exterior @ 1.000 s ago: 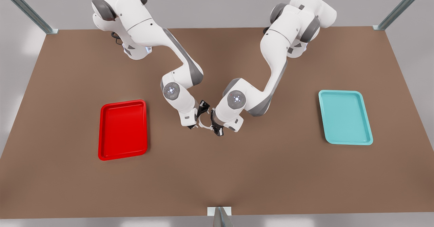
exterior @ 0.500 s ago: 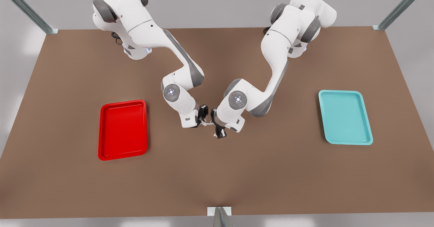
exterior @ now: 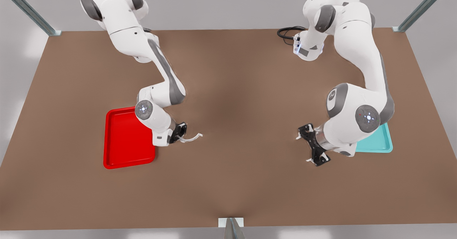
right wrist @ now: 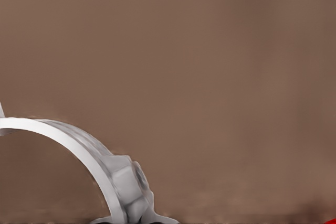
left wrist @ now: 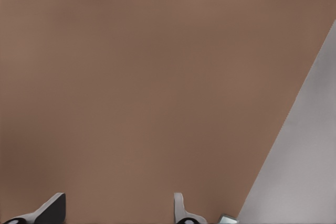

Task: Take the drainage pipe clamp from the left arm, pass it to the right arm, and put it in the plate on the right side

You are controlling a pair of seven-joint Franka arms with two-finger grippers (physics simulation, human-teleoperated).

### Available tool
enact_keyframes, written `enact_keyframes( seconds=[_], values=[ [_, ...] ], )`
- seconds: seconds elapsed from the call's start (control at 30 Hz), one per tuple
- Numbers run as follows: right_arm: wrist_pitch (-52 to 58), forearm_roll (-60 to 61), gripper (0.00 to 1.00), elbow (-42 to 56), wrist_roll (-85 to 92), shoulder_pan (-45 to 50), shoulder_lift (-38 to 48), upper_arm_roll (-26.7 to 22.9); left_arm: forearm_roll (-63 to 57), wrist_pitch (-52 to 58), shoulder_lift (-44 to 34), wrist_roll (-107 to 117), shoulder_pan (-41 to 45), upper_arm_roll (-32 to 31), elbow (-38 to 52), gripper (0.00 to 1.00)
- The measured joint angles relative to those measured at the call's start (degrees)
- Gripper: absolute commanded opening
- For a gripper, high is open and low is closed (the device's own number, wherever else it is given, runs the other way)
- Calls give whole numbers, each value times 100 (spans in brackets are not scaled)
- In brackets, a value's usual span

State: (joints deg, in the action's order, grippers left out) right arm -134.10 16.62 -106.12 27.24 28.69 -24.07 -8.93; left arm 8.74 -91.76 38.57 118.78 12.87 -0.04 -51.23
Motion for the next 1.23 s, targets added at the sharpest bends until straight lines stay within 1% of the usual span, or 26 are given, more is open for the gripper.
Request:
enact_keyframes(
  seconds=[0.03, 0.07, 0.1, 0.13, 0.17, 0.23, 0.3, 0.37, 0.47, 0.5, 0.53, 0.77, 0.8, 0.83, 0.9, 0.97, 1.07, 1.1, 1.13, 1.23],
  values=[
    [51, -202, 21, -301, 0, -125, 250, -167, -241, 285, -204, -649, -177, -14, -36, 100],
    [94, -455, 21, -509, -1, -300, 439, -261, -426, 519, -642, -1336, -312, -87, -534, 100],
    [130, -782, 21, -630, -1, -528, 585, -310, -599, 565, -1300, -1997, -432, -285, -1473, 100],
    [159, -1120, 21, -699, -2, -811, 686, -334, -799, 588, -1780, -2647, -507, -461, -2115, 100],
    [170, -1438, 21, -756, -2, -1092, 734, -346, -958, 725, -1992, -3271, -529, -559, -2331, 100],
    [97, -1998, 21, -852, -3, -1551, 704, -354, -1152, 1035, -2100, -4414, -506, -649, -2443, 100],
    [-182, -2364, 21, -1238, -3, -1852, 626, -354, -1268, 1277, -2139, -5430, -506, -675, -2472, 100],
    [-491, -2572, 21, -1524, -12, -1924, 598, -354, -1341, 1478, -2167, -6337, -511, -699, -2481, 100],
    [-797, -2733, 21, -1612, -41, -1935, 580, -347, -1405, 1726, -2197, -7522, -542, -713, -2482, 100],
    [-860, -2768, 68, -1616, -68, -1918, 573, -347, -1418, 1784, -2197, -7875, -550, -714, -2482, 100],
    [-903, -2810, 100, -1598, -115, -1888, 565, -343, -1428, 1832, -2198, -8210, -554, -713, -2482, 100],
    [-1072, -3150, 100, -1453, -735, -1823, 541, -335, -1469, 2016, -2197, -10095, -623, -691, -2482, 100],
    [-1011, -3123, 100, -1296, -770, -1811, 534, -322, -1471, 2028, -2198, -10310, -636, -690, -2482, 100],
    [-805, -3062, 100, -924, -800, -1777, 543, -273, -1473, 2039, -2198, -10514, -647, -690, -2482, 100],
    [103, -2869, 100, 414, -896, -1374, 533, -207, -1474, 2055, -2198, -10888, -654, -693, -2482, 100],
    [1176, -2508, 100, 1524, -1055, -1172, 520, -202, -1474, 2067, -2198, -11223, -662, -692, -2482, 100],
    [2978, -2160, 100, 2911, -1288, -1317, 688, -478, -1474, 2081, -2198, -11660, -662, -691, -2484, 100],
    [3509, -2122, 100, 3145, -1357, -1371, 720, -557, -1474, 2084, -2198, -11790, -662, -690, -2483, 100],
    [3959, -2085, 100, 3173, -1428, -1520, 863, -486, -1475, 2087, -2197, -11914, -663, -690, -2485, 100],
    [4656, -1934, 100, 2250, -1630, -2313, 1553, 69, -1476, 2096, -2198, -12245, -682, -689, -2482, 100]
  ],
)
